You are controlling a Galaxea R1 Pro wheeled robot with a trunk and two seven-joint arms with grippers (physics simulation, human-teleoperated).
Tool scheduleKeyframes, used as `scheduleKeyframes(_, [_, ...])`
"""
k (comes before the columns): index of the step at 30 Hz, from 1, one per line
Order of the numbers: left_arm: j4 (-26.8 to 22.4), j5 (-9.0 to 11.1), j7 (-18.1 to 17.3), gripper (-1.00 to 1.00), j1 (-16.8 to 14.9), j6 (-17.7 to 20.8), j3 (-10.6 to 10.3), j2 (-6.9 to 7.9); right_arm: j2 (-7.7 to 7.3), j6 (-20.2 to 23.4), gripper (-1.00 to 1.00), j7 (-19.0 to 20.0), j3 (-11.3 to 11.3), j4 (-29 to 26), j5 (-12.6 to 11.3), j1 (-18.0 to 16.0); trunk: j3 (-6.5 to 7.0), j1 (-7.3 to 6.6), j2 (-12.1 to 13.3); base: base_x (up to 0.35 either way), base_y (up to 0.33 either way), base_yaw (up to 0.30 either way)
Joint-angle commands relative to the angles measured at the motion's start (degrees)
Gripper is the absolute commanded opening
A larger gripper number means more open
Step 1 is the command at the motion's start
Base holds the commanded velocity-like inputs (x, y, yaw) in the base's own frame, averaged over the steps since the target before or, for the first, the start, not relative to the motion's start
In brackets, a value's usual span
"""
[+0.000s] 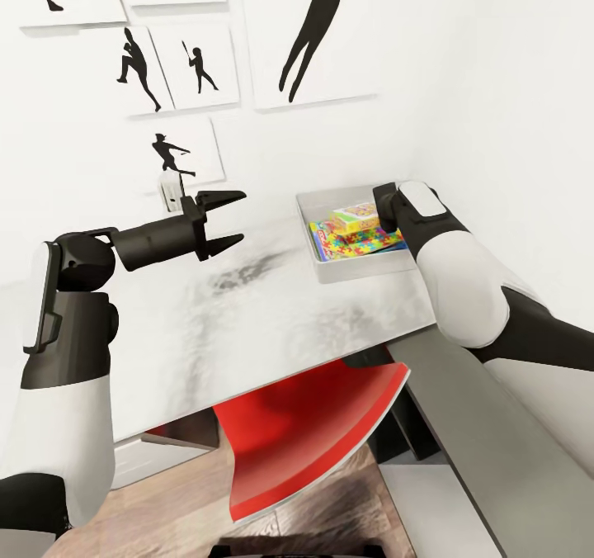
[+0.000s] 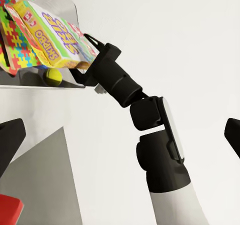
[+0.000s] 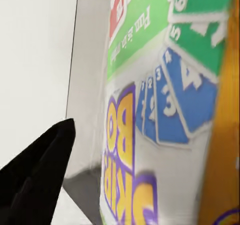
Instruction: Put all the toys in the child's room - the three board games (two on the bed and one on the table), the two jigsaw puzzles on the table, and the tennis ball on the table - inside the toy box on the table in the child's room.
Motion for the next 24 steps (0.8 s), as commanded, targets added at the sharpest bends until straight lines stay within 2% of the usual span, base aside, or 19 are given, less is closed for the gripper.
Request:
scheduleKeyframes(1, [0.0, 0.5, 0.6, 1.0, -0.1, 0.1, 0.1, -0.01, 0.02, 0.3, 1.0, -0.3, -0.1, -0.1, -0.1, 0.0, -0.09, 0.03, -0.1, 0.0, 0.0, 0.0])
scheduleKeyframes(24, [0.0, 0.5, 0.6, 1.0, -0.1, 0.1, 0.1, -0.03, -0.18, 0.8, 1.0, -0.4, 0.0, -0.1, -0.1, -1.4, -0.09, 0.03, -0.1, 0.0, 0.0, 0.0])
